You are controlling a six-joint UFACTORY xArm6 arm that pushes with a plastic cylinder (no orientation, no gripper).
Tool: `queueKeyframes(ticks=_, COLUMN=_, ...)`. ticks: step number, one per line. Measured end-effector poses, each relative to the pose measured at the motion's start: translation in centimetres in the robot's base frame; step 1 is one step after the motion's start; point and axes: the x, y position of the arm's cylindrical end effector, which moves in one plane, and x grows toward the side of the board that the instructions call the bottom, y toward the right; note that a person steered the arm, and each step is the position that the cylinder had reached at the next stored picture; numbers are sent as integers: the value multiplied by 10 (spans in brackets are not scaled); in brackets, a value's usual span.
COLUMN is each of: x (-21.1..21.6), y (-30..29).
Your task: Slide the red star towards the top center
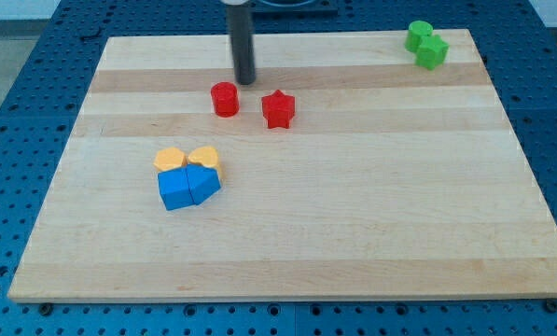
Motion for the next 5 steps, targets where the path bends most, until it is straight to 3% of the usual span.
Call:
queueKeyframes(ticks=2, x=75, y=-59)
queueKeyframes(ticks=3, x=102, y=-61)
queueKeyframes(ticks=5, x=95, y=25)
